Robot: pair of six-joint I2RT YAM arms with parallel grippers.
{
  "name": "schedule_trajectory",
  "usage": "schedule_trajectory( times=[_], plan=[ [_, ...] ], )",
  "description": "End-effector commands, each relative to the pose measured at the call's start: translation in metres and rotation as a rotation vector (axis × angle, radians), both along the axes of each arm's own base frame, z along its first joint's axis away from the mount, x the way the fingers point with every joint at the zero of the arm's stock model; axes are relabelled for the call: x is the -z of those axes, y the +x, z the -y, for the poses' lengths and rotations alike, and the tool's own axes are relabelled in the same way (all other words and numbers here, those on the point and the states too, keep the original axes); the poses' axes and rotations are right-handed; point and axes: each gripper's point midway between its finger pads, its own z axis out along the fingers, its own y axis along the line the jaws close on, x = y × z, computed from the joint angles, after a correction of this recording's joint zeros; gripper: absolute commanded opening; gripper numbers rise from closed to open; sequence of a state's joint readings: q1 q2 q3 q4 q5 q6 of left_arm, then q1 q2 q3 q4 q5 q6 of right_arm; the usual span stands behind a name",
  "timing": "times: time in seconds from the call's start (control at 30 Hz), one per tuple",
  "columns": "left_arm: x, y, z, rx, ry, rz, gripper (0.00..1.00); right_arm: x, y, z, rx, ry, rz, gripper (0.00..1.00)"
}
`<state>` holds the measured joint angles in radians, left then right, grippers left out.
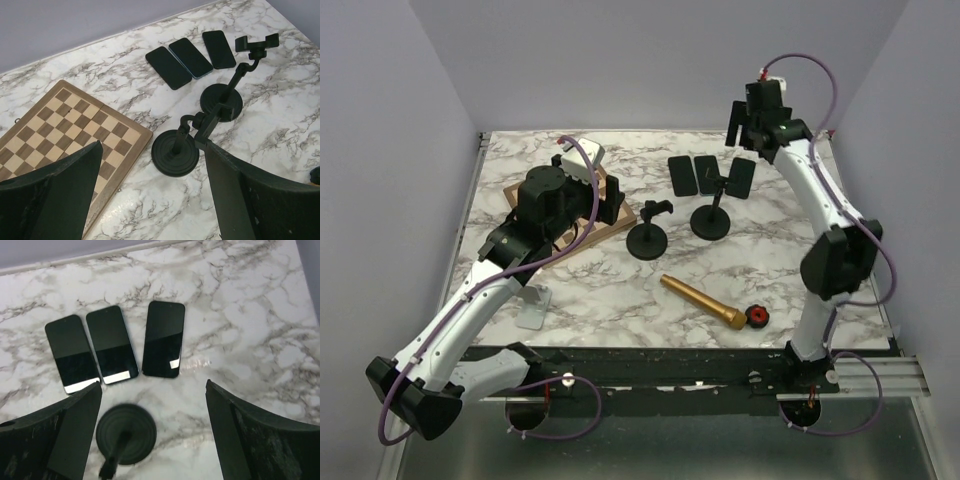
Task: Remove the phone from the phone stand
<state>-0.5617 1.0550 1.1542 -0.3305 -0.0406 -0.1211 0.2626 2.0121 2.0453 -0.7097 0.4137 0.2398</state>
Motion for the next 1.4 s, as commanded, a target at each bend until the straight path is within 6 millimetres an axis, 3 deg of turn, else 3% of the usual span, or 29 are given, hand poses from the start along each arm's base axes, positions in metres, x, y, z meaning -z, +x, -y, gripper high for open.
schedule_trajectory(
  times=[0.0, 0.13, 0.33, 0.57, 0.77, 0.93, 1.1, 1.37],
  plan=[
    [-0.019, -0.003, -0.001, 0.007, -0.037, 0.035, 0.91, -0.062, -0.063, -0.005, -0.025, 0.174, 0.165, 0.91],
    [-0.024, -0.007, -0.003, 0.007, -0.05, 0.049, 0.91, -0.09, -0.119, 0.004, -0.052, 0.227, 0.258, 0.93],
    [-0.042, -0.018, -0.017, -0.019, -0.085, 0.118, 0.91, -0.109, -0.198, 0.012, -0.118, 0.314, 0.377, 0.95],
    [-0.073, -0.04, -0.06, -0.16, -0.157, 0.294, 0.91, -0.131, -0.266, 0.009, -0.243, 0.411, 0.552, 1.0],
    [-0.095, -0.069, -0.117, -0.357, -0.267, 0.492, 0.93, -0.159, -0.296, 0.02, -0.233, 0.444, 0.678, 1.0],
    [-0.104, -0.09, -0.15, -0.468, -0.356, 0.595, 0.95, -0.178, -0.319, 0.025, -0.241, 0.497, 0.789, 1.0],
    [-0.104, -0.093, -0.163, -0.523, -0.371, 0.612, 0.96, -0.187, -0.334, 0.034, -0.224, 0.511, 0.864, 1.0],
    [-0.103, -0.094, -0.163, -0.523, -0.38, 0.607, 0.95, -0.193, -0.344, 0.037, -0.217, 0.542, 0.917, 1.0]
  ],
)
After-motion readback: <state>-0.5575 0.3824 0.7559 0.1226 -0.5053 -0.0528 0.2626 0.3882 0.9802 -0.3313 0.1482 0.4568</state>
